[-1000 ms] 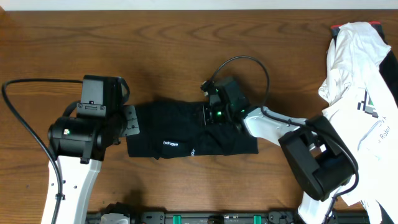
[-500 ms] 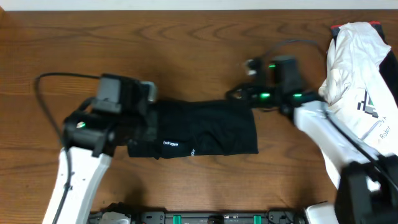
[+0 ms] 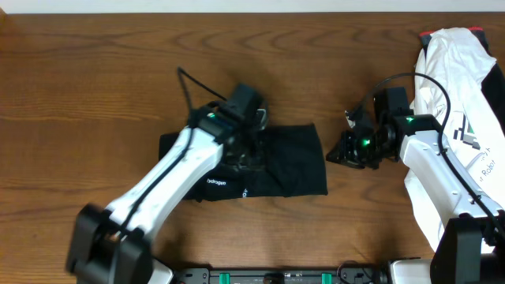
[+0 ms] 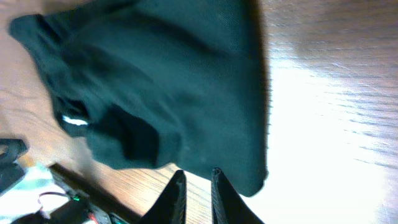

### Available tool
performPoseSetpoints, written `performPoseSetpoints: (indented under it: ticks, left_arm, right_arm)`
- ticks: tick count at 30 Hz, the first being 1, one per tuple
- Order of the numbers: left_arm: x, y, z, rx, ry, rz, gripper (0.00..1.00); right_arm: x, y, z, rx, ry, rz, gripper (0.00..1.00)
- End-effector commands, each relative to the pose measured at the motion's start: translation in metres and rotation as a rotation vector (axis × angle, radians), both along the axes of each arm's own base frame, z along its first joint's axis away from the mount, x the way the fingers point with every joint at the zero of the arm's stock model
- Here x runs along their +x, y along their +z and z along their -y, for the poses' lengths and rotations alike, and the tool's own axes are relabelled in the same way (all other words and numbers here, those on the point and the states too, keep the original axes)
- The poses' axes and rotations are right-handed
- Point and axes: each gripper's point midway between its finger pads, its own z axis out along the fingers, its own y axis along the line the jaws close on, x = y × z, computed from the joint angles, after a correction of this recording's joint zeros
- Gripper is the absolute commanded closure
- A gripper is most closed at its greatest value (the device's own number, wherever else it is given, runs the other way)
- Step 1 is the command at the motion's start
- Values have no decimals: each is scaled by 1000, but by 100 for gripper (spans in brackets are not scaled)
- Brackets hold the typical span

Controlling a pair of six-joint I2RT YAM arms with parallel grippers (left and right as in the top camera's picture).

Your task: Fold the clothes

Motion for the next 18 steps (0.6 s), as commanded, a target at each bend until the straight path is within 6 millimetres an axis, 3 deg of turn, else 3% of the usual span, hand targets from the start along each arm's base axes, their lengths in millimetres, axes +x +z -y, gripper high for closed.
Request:
performPoseSetpoints:
  ticks: [1,8,12,18]
  left_arm:
    - [7,-20,6,14,92,-72,65]
    - [6,-55,19,33,93,-143,81]
    - [-26,-57,17,67,38,-250,93]
    - [-68,-54,-18,228,-53,-380,94]
  right_arm:
    - [-2,-5,5,-70,44,24,91]
    - [-1,-5,5,-75,45,30,90]
    - [-1,-5,6,-78,44,30,90]
    - [0,-8,11,-111,40,32,90]
